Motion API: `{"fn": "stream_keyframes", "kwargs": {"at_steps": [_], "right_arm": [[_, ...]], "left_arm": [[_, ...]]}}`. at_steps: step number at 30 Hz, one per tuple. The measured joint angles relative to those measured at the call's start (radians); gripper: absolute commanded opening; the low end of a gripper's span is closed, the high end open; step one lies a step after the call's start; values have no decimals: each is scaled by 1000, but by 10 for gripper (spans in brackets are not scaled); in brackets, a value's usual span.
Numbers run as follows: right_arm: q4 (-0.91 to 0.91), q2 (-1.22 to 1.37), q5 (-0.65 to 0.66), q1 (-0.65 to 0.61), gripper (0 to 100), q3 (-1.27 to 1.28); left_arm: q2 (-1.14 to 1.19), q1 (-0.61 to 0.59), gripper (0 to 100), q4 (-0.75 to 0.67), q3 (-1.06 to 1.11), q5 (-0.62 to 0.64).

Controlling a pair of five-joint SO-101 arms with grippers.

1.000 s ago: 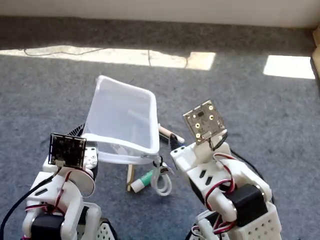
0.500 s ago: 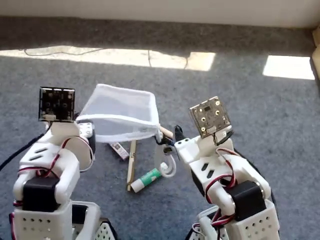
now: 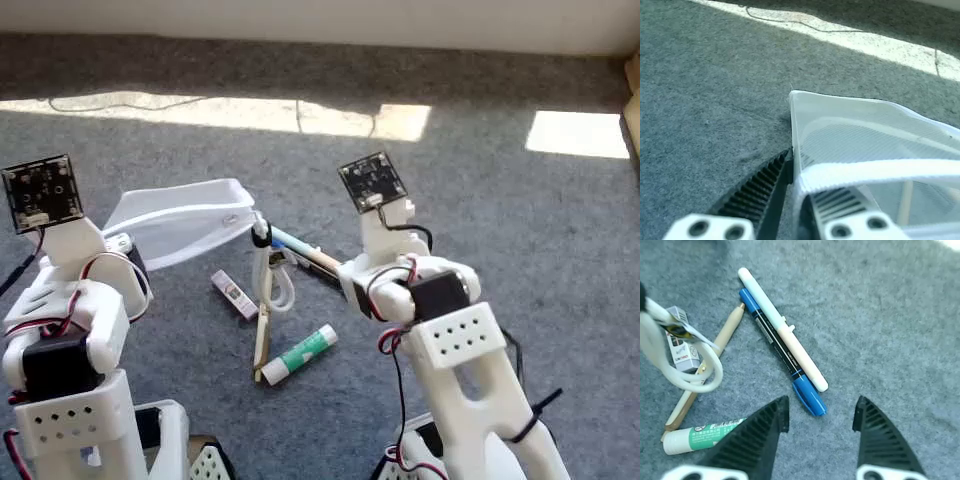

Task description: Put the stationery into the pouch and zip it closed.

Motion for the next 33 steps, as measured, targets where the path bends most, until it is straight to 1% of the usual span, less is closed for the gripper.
{"fn": "stream_keyframes", "kwargs": {"at_steps": [10, 13, 18, 23, 33], "right_arm": [[-3, 302, 0, 0, 205, -230], [-3, 410, 0, -31, 205, -324], [-3, 605, 5, -117, 206, -480], [-3, 795, 84, -178, 206, -611], [-3, 1040, 98, -218, 206, -825]], "left_arm": [[0, -124, 7, 0, 0, 0], [0, -152, 7, 0, 0, 0], [0, -155, 7, 0, 0, 0], [0, -160, 7, 0, 0, 0], [0, -161, 7, 0, 0, 0]]}}
